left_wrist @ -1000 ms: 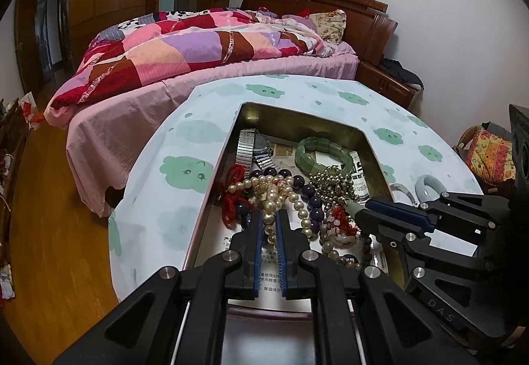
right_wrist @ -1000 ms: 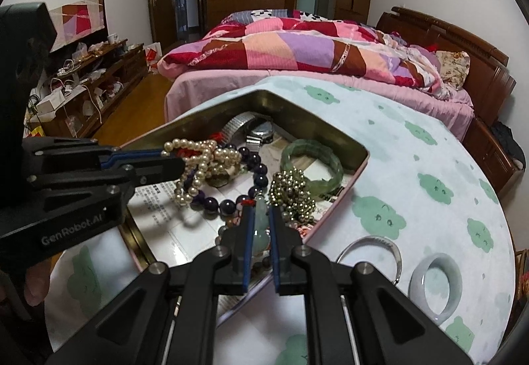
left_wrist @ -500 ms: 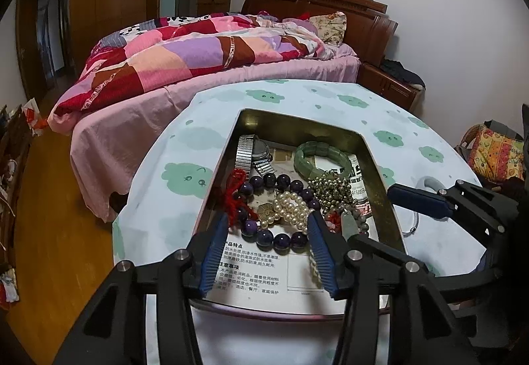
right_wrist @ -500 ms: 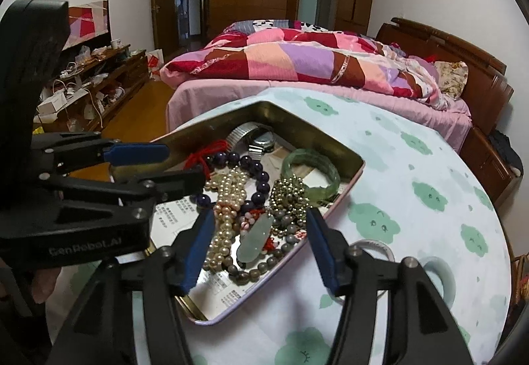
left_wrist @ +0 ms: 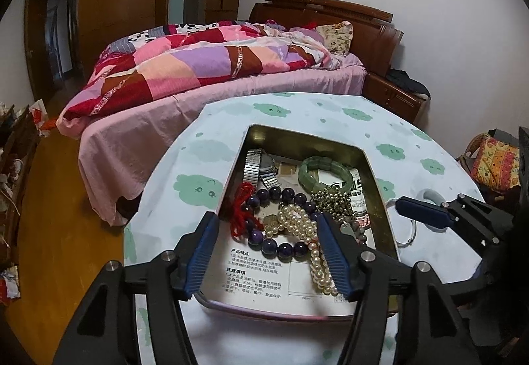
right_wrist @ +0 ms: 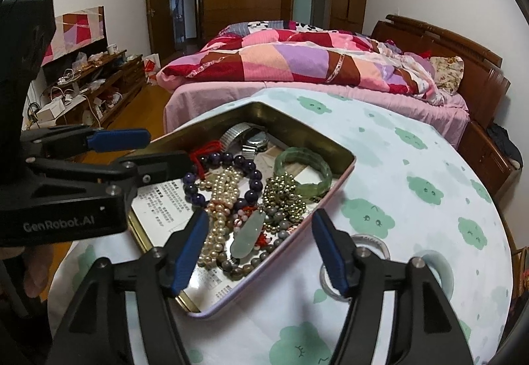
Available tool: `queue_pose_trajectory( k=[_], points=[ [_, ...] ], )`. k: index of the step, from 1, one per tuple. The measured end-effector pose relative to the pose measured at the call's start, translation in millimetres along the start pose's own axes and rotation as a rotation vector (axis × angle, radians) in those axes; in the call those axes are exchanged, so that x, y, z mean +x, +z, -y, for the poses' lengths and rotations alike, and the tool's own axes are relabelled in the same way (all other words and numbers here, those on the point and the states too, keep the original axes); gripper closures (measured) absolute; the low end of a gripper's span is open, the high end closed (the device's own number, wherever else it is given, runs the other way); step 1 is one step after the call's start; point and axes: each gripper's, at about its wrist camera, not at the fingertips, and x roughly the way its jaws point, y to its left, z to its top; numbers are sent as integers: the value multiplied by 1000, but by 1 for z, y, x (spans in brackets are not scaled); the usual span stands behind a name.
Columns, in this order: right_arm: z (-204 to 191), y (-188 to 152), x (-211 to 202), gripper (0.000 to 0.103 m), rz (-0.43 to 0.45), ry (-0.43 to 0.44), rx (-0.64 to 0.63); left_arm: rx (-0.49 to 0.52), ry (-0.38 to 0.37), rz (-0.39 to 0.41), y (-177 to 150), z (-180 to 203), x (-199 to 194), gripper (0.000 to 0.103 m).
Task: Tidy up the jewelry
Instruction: 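Move both grippers back over the two bangles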
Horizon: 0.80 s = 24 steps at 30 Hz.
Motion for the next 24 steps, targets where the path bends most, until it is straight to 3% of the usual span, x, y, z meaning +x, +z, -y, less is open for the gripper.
queue_pose_trajectory(
  k=[4,10,19,24],
  points=[
    [11,-5,-12,34,14,-6,23,-3,8,21,2,4,-5,41],
    [51,-25,-33,23,33,-90,82,57,5,23,-1,29,-4,40],
    [122,-51,-34,20,-38,-239,239,172,-64,6,-1,83,1,40],
    [139,-51,-27,19,-82,-266,273,254,-78,-4,-3,114,8,40]
  ],
)
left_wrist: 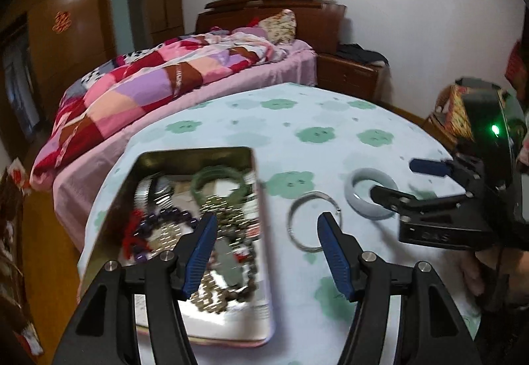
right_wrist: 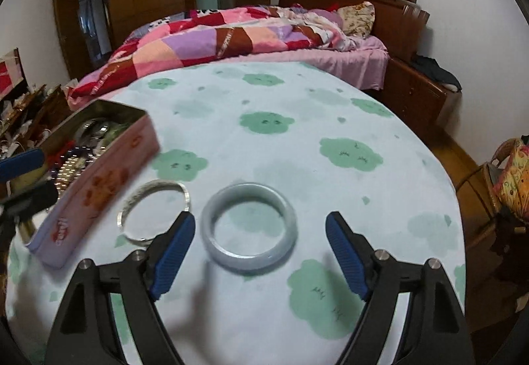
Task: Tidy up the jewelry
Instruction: 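Move both grippers back over the two bangles, then grasp the silver bangle with the left gripper while the right gripper grasps the pale jade bangle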
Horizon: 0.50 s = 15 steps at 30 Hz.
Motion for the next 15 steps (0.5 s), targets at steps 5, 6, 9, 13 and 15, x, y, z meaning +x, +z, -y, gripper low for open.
queue_pose_trajectory(
  k=[5,6,9,13,15],
  points=[
    [-3,3,14,14,-60,2,-22,34,-20,-24,1,15,12,40],
    [-4,4,17,14,-70,-1,-25,35,-23,-29,1,17,14,40],
    [-3,5,22,14,-86,-15,-28,38,-25,-44,0,20,17,40],
    [-1,5,25,17,-100,8,-24,47,-44,-51,0,26,19,40],
    [2,4,24,21,-101,29,-14,55,-53,-56,0,30,21,40]
  ],
)
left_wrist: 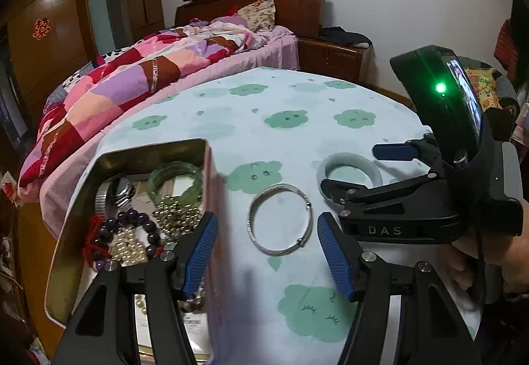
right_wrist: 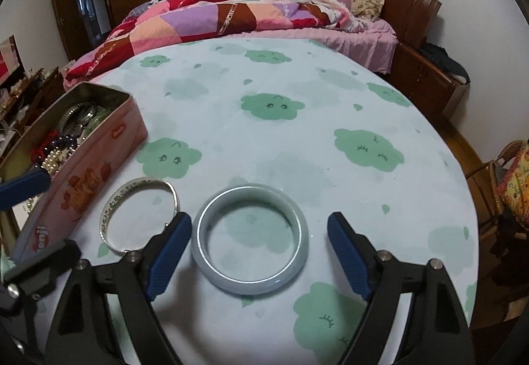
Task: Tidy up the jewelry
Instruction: 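Grasp the silver bangle with the left gripper while the right gripper grasps the pale jade bangle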
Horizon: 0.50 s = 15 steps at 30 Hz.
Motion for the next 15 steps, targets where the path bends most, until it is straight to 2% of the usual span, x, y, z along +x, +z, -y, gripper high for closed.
queue_pose_trajectory(
  k=[6,12,15],
  points=[
    [-6,0,6,25,-39,12,-33,1,9,-17,-2,5,4,40],
    [-2,-7,-2,26,-28,-10,-43,12,-4,-10,0,8,2,40],
    [13,-14,-13,26,2,-34,9,24,-13,-15,1,15,7,40]
  ],
)
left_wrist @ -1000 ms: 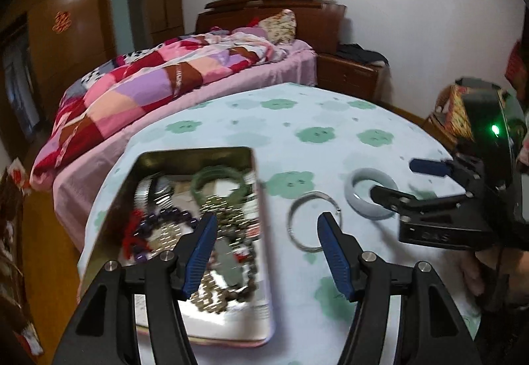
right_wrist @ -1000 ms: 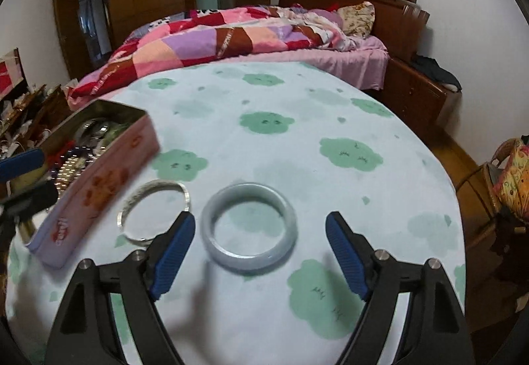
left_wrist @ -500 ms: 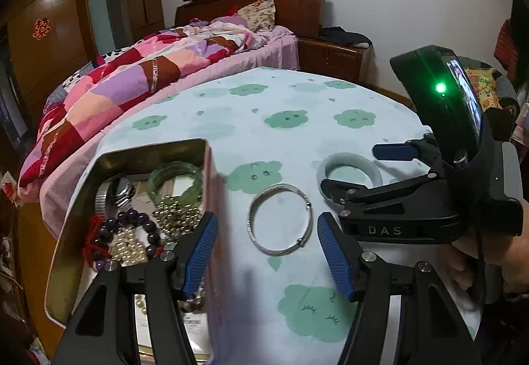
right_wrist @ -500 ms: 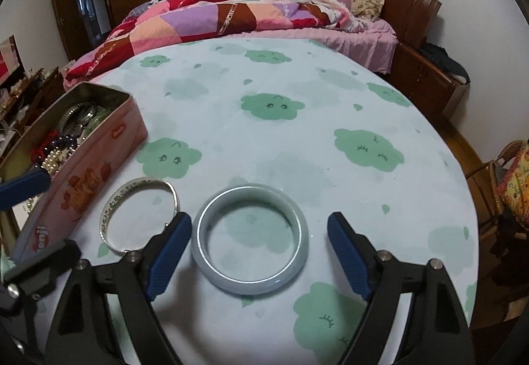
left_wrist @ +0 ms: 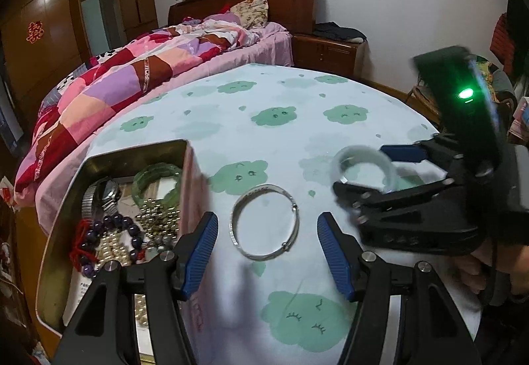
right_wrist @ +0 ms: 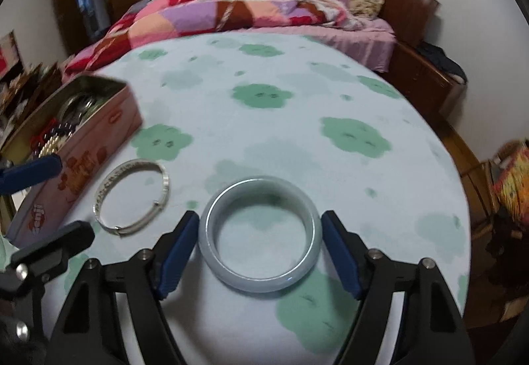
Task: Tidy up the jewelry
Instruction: 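Grasp the silver bangle with the left gripper while the right gripper grasps the pale jade bangle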
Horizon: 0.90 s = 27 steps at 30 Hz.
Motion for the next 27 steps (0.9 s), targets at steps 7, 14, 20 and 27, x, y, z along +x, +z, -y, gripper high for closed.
queue_pose_trajectory(
  k=[7,14,20,27],
  points=[
    [26,0,-2,26,9,0,86,59,5,-57,3,19,23,40],
    [28,-1,-6,26,32,25,99,70,22,-124,5,21,50,42],
    [28,-1,-5,25,29,36,98,54,-72,-132,4,23,49,89],
    [29,-1,-4,25,32,37,106,85,-41,-116,-3,30,37,101]
  ],
)
